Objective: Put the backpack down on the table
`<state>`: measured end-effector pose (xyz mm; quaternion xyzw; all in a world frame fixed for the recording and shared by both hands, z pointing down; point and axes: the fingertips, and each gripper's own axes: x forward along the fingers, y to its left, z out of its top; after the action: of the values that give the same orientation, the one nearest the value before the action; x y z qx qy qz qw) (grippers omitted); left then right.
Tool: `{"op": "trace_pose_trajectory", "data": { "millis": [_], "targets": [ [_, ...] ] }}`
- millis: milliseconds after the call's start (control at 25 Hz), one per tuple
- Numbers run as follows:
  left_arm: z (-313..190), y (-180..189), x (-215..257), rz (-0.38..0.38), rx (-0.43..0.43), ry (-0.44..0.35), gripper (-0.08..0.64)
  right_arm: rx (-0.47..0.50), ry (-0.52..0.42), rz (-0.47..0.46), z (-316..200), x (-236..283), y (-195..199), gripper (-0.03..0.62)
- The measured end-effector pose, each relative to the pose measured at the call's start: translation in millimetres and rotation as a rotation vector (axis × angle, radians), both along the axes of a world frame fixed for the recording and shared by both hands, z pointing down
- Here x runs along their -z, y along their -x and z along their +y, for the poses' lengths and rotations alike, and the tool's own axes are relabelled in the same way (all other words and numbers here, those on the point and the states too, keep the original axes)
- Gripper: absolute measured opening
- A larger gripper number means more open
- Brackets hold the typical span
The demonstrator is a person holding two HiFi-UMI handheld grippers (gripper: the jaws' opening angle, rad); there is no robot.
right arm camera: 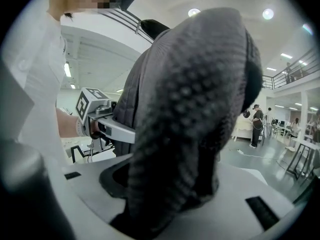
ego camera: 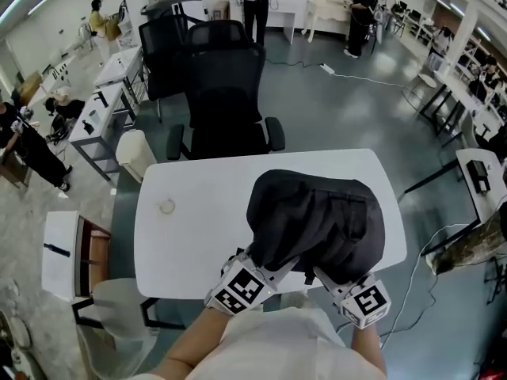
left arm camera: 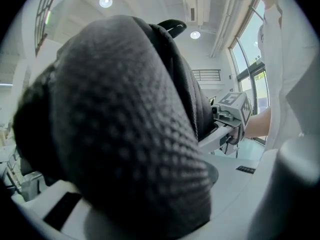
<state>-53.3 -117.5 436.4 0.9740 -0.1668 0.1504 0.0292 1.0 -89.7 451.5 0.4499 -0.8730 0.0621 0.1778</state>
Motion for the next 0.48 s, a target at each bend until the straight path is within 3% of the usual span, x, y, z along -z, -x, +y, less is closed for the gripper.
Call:
{"op": "trace_pose_trajectory", "data": {
  "millis": [480],
  "targets": [
    [-71.2,-18.7,-7.5,-0.006,0.154,0.027,0.138,0.171,0.022,-0.003,-79.5,-7.0,-22.2,0.199]
  ]
}}
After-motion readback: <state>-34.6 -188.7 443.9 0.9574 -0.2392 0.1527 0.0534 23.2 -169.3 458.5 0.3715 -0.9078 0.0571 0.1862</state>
